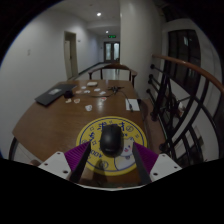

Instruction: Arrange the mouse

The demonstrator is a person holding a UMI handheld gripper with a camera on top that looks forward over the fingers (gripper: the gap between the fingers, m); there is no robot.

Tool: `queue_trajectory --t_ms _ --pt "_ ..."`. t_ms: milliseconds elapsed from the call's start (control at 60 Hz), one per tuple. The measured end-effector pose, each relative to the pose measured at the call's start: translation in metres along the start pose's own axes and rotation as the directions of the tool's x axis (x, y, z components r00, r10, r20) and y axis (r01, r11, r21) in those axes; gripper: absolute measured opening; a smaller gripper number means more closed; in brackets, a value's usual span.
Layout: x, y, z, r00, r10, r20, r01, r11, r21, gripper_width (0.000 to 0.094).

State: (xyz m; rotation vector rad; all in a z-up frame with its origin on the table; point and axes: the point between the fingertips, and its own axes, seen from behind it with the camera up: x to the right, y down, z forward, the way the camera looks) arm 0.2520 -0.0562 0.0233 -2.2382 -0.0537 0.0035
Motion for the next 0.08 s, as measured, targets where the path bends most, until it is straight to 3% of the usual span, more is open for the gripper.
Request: queue_trajectory --t_ms 83 --pt "0.010 0.012 -0.035 0.999 0.035 0.018 -0.036 0.999 0.022 0.0849"
